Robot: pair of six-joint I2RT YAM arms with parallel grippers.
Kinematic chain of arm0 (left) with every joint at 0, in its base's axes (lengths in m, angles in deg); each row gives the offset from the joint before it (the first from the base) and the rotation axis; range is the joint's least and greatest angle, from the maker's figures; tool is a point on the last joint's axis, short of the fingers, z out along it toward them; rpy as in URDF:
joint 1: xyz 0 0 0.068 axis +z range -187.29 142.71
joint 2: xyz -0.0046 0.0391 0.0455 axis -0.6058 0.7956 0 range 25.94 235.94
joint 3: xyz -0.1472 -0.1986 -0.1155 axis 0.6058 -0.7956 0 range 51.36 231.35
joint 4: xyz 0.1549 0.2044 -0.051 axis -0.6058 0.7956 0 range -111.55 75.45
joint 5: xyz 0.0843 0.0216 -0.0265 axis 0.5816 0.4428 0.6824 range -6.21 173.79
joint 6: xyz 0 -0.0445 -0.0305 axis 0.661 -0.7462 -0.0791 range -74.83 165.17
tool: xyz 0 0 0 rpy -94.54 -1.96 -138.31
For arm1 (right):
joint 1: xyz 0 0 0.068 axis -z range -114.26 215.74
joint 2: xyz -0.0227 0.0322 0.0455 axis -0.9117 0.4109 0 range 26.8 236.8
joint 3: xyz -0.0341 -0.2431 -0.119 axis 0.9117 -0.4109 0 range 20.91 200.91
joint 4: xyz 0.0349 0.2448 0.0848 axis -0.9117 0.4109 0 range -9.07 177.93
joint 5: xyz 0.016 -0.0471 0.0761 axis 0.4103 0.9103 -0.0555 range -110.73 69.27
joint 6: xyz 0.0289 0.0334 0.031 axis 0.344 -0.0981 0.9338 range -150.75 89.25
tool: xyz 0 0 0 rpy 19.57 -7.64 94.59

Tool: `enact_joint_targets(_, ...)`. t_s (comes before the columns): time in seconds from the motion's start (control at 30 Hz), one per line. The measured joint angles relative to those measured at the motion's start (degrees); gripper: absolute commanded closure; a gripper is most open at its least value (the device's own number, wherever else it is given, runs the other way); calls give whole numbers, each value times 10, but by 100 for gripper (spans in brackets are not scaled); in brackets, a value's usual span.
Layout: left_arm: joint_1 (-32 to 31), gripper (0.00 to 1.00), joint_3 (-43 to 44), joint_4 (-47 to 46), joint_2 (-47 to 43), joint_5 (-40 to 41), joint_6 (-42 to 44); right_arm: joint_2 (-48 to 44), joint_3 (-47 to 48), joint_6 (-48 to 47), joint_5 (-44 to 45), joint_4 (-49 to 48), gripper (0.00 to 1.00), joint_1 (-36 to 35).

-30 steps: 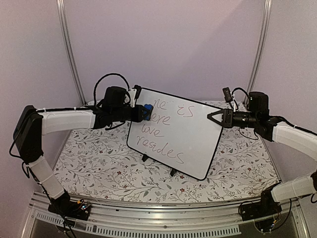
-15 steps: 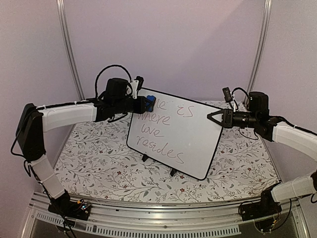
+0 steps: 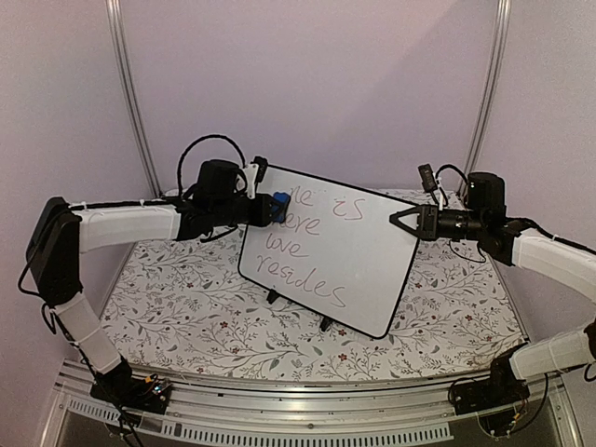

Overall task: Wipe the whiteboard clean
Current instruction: Erase the whiteboard from the whiteboard stand.

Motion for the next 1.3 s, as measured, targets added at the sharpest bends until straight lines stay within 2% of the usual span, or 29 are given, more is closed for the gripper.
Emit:
enact_joint_targets(0.33,-2,100,-41,-7,-15,1,-10,0,0,0,0,0,100,0)
enact_joint_targets(0.9,-3,100,58,26,16,3,11,0,0,-3,0,0,100,-1)
enact_joint_targets(1.13,-3,100,57,24,17,4,13,0,0,-2,1,0,100,-1)
enact_joint_targets(1.3,-3,100,20,14,4,5,10,0,0,-2,0,0,100,-1)
